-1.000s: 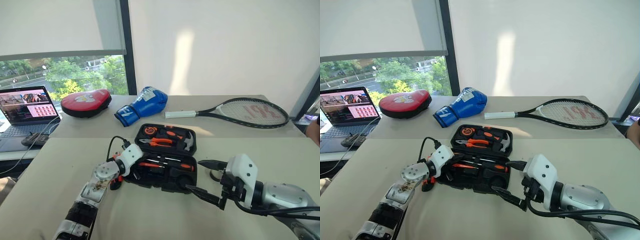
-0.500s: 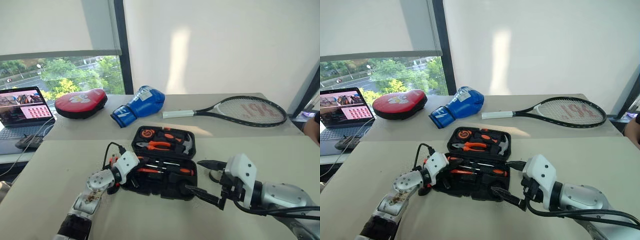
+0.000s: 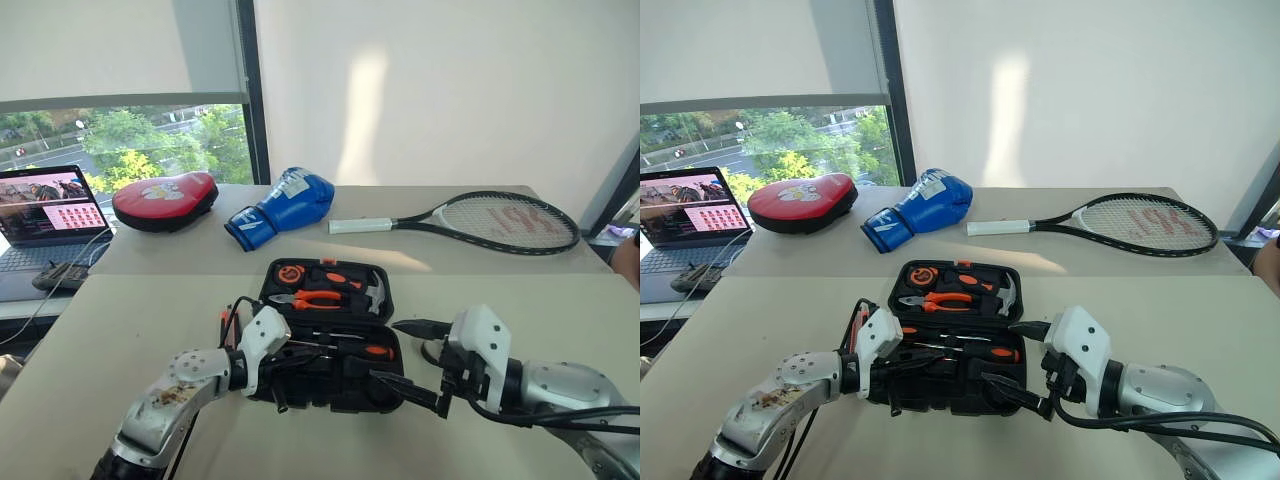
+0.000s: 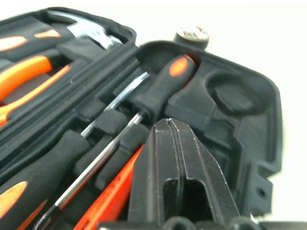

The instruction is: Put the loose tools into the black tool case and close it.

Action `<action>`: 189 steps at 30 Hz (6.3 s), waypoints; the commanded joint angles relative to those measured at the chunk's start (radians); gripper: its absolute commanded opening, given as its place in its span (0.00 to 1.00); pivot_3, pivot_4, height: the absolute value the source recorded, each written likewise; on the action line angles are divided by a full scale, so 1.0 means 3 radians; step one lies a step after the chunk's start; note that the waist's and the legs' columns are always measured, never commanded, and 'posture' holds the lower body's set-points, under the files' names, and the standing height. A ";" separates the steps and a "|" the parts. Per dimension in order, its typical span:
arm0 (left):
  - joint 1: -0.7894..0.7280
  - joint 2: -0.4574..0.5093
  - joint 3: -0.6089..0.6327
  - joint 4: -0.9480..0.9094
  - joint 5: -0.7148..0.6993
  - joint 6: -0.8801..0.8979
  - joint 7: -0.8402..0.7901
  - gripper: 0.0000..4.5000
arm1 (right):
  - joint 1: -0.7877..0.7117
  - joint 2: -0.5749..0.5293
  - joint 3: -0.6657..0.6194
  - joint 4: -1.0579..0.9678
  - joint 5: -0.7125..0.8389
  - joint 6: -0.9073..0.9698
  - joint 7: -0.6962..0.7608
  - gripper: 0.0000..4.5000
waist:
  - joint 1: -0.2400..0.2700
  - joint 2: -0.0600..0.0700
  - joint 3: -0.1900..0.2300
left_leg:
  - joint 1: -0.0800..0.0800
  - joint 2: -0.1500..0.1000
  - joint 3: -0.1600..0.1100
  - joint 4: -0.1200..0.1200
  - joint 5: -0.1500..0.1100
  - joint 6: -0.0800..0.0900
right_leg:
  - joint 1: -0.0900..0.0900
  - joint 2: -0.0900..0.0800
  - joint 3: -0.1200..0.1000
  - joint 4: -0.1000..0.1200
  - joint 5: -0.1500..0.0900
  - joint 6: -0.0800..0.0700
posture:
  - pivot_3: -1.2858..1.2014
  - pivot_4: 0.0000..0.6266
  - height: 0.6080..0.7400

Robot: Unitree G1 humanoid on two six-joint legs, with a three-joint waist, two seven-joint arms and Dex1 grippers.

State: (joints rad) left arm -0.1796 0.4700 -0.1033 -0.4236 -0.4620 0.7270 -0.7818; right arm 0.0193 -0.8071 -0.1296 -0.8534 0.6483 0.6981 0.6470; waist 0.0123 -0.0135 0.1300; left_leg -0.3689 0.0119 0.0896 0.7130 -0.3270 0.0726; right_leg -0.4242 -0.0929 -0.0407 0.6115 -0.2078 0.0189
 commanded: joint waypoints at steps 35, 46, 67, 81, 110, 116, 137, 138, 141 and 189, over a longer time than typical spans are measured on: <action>0.0463 0.0228 -0.0339 0.2471 0.0988 -0.2141 -0.0210 0.01 | -0.0108 0.0029 0.0052 -0.0007 -0.0036 -0.0086 0.0031 1.00 | 0.0002 0.0110 -0.0074 | 0.0188 0.0008 0.0002 -0.0116 0.0012 -0.0070 | 0.0118 -0.0012 0.0008 0.0000 -0.0052 -0.0018 | 0.52 0.24 1.00; 0.0871 0.0264 -0.0591 0.2724 0.1596 -0.3282 0.0020 0.01 | -0.0203 0.0044 0.0132 0.0038 -0.0048 -0.0090 0.0065 1.00 | 0.0040 0.0137 -0.0091 | 0.0171 0.0002 0.0004 -0.0148 0.0006 -0.0047 | 0.0100 -0.0043 0.0002 -0.0015 -0.0077 0.0001 | 0.52 0.24 1.00; 0.0383 0.0778 0.0789 0.1306 -0.1434 -0.0341 -0.0278 0.01 | -0.0416 0.0095 0.0277 0.0203 -0.0109 -0.0142 0.0182 1.00 | -0.0011 0.0048 -0.0031 | 0.0086 -0.0031 -0.0026 -0.0135 -0.0013 -0.0058 | 0.0046 -0.0077 -0.0040 -0.0015 -0.0111 0.0018 | 0.52 0.24 1.00; 0.0478 0.1142 0.1017 0.0279 -0.1415 0.0005 -0.0474 0.32 | -0.0336 0.0144 0.0299 0.0181 -0.0136 -0.0166 0.0195 1.00 | -0.0039 -0.0007 0.0059 | 0.0032 -0.0041 -0.0040 -0.0091 -0.0021 -0.0069 | 0.0012 -0.0065 -0.0100 -0.0006 -0.0106 0.0016 | 0.52 0.24 1.00; 0.0673 0.0949 0.0416 0.0594 -0.0055 -0.1108 -0.0759 0.01 | -0.0250 0.0151 0.0289 0.0127 -0.0164 -0.0176 0.0151 1.00 | 0.0006 -0.0003 0.0060 | 0.0038 -0.0042 -0.0038 -0.0054 -0.0014 -0.0062 | 0.0024 -0.0064 -0.0091 0.0017 -0.0086 0.0011 | 0.52 0.24 1.00; 0.0495 0.1097 0.0312 0.0468 -0.0075 -0.0656 -0.0709 0.01 | -0.0248 0.0159 0.0293 0.0110 -0.0162 -0.0162 0.0133 1.00 | 0.0006 -0.0003 0.0060 | 0.0038 -0.0042 -0.0038 -0.0044 -0.0014 -0.0061 | 0.0023 -0.0064 -0.0090 0.0032 -0.0086 0.0011 | 0.52 0.24 1.00; -0.0227 0.1808 -0.0413 -0.0091 -0.0143 0.0879 -0.0804 0.01 | -0.0244 0.0151 0.0308 0.0052 -0.0116 -0.0097 0.0084 1.00 | -0.0010 0.0002 0.0057 | 0.0049 -0.0042 -0.0035 -0.0038 -0.0014 -0.0060 | 0.0023 -0.0055 -0.0071 0.0051 -0.0087 0.0010 | 0.52 0.24 1.00; -0.0291 0.1854 -0.0442 -0.0137 -0.0158 0.0939 -0.0832 0.01 | -0.0247 0.0154 0.0311 0.0052 -0.0111 -0.0094 0.0079 1.00 | -0.0007 0.0001 0.0057 | 0.0048 -0.0042 -0.0034 -0.0037 -0.0014 -0.0060 | 0.0022 -0.0053 -0.0071 0.0053 -0.0088 0.0010 | 0.52 0.24 1.00; -0.0555 0.1983 -0.0564 -0.0148 -0.0112 0.0932 -0.1005 0.01 | -0.0265 0.0168 0.0348 0.0075 -0.0125 -0.0106 0.0079 1.00 | -0.0012 0.0001 0.0057 | 0.0048 -0.0043 -0.0032 -0.0035 -0.0014 -0.0060 | 0.0022 -0.0050 -0.0070 0.0052 -0.0088 0.0010 | 0.52 0.24 1.00; 0.0352 0.0343 0.0929 -0.0269 0.0031 0.0869 0.1741 0.05 | -0.0238 0.0094 0.0198 0.0192 -0.0127 -0.0188 0.0267 1.00 | 0.0003 0.0005 0.0055 | 0.0057 -0.0018 -0.0073 -0.0001 -0.0001 -0.0061 | 0.0059 -0.0064 -0.0074 0.0061 -0.0054 -0.0029 | 0.52 0.24 1.00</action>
State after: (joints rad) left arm -0.0759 0.5664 0.1729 -0.5265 -0.4850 1.0431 -0.2465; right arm -0.0503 -0.7733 -0.0506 -0.7610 0.6036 0.6512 0.7321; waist 0.0133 -0.0121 0.1463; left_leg -0.3525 0.0071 0.0671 0.7128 -0.3266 0.0551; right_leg -0.4069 -0.1118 -0.0637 0.6298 -0.2234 0.0092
